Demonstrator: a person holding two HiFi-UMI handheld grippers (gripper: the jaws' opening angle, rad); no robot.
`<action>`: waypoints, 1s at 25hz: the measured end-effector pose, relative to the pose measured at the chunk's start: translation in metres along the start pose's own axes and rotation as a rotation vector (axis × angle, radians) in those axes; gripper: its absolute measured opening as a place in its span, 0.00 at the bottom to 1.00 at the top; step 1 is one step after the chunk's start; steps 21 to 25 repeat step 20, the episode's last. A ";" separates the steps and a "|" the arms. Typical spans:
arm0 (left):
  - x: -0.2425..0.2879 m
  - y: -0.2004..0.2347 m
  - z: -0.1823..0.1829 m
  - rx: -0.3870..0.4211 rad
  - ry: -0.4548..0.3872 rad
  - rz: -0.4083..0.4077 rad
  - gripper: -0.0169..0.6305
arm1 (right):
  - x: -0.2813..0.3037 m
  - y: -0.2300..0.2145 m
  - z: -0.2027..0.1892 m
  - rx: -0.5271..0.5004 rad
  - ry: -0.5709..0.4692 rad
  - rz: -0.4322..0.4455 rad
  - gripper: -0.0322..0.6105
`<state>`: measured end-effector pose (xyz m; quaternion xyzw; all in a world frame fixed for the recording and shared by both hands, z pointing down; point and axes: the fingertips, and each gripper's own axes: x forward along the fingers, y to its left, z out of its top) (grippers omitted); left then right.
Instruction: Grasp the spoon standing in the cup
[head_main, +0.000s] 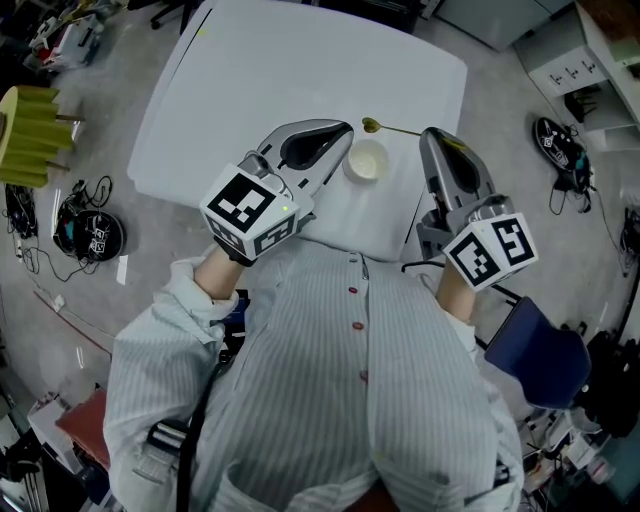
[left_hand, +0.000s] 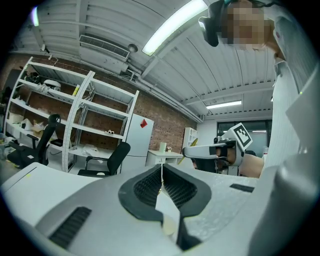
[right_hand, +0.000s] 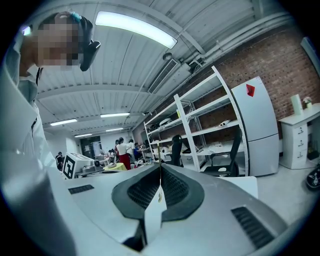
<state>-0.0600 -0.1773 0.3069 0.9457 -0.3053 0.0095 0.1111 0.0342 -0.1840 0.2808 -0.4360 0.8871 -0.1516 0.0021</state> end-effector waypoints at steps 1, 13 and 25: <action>0.000 0.000 0.000 0.001 -0.001 0.000 0.05 | -0.001 0.000 0.000 0.000 0.000 -0.001 0.07; -0.004 -0.006 0.003 0.006 -0.019 -0.013 0.05 | -0.003 0.002 -0.005 0.005 -0.003 -0.011 0.07; -0.022 -0.020 0.042 -0.094 -0.155 -0.049 0.05 | -0.008 0.005 -0.015 0.024 0.027 -0.021 0.07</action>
